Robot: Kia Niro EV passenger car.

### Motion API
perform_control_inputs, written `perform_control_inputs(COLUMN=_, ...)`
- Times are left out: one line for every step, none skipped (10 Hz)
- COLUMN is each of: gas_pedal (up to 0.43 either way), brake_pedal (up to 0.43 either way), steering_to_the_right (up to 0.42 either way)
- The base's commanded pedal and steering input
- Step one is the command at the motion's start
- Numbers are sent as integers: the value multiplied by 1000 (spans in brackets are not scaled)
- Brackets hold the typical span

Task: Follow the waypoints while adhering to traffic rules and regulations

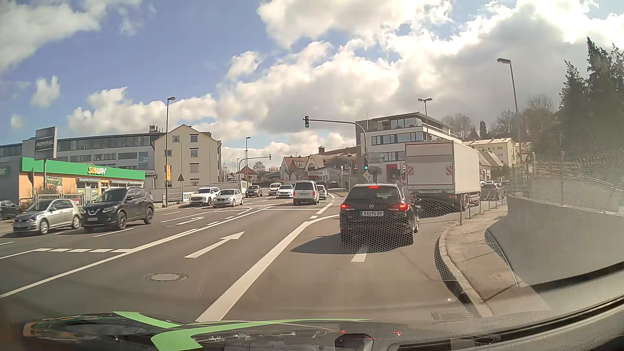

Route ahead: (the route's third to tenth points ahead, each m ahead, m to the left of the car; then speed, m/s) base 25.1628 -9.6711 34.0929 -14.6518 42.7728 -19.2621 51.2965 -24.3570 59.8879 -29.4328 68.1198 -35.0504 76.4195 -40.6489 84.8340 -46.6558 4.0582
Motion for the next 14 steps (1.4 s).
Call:
perform_control_inputs(gas_pedal=0, brake_pedal=116, steering_to_the_right=48)
perform_control_inputs(gas_pedal=0, brake_pedal=110, steering_to_the_right=53)
perform_control_inputs(gas_pedal=0, brake_pedal=110, steering_to_the_right=59)
perform_control_inputs(gas_pedal=0, brake_pedal=128, steering_to_the_right=65)
perform_control_inputs(gas_pedal=0, brake_pedal=146, steering_to_the_right=69)
perform_control_inputs(gas_pedal=0, brake_pedal=171, steering_to_the_right=73)
perform_control_inputs(gas_pedal=0, brake_pedal=177, steering_to_the_right=75)
perform_control_inputs(gas_pedal=0, brake_pedal=183, steering_to_the_right=76)
perform_control_inputs(gas_pedal=0, brake_pedal=171, steering_to_the_right=78)
perform_control_inputs(gas_pedal=0, brake_pedal=146, steering_to_the_right=81)
perform_control_inputs(gas_pedal=0, brake_pedal=140, steering_to_the_right=85)
perform_control_inputs(gas_pedal=0, brake_pedal=146, steering_to_the_right=90)
perform_control_inputs(gas_pedal=0, brake_pedal=140, steering_to_the_right=93)
perform_control_inputs(gas_pedal=0, brake_pedal=128, steering_to_the_right=95)
